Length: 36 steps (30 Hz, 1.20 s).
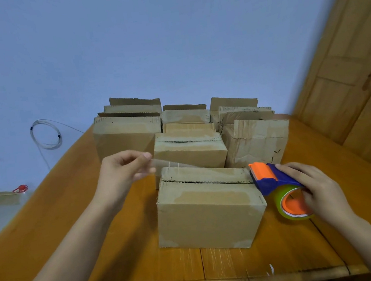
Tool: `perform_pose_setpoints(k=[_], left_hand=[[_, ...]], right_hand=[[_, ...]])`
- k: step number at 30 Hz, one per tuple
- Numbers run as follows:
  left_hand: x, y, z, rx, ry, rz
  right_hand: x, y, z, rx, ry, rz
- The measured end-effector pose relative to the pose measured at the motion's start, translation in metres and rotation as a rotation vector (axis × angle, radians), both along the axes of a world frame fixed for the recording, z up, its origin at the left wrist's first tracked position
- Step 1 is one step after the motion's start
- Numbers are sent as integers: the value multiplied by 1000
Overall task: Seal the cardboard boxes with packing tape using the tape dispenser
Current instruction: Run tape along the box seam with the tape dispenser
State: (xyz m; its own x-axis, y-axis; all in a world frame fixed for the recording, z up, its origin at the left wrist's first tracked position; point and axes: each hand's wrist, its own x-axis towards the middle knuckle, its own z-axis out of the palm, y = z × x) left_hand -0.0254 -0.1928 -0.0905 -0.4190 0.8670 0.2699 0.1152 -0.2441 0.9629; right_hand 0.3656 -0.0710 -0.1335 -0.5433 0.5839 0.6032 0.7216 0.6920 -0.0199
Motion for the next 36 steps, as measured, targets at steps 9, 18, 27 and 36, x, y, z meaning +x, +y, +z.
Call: perform_pose_setpoints(k=[9, 18, 27, 36], left_hand=[[7, 0, -2, -66, 35, 144], [8, -6, -9, -18, 153, 187], [11, -7, -8, 1, 180, 238], [9, -2, -10, 13, 81, 246]], right_hand=[[-2, -2, 1, 17, -16, 5], [-1, -1, -1, 11, -10, 4], [0, 1, -2, 2, 10, -4], [-2, -1, -2, 23, -15, -4]])
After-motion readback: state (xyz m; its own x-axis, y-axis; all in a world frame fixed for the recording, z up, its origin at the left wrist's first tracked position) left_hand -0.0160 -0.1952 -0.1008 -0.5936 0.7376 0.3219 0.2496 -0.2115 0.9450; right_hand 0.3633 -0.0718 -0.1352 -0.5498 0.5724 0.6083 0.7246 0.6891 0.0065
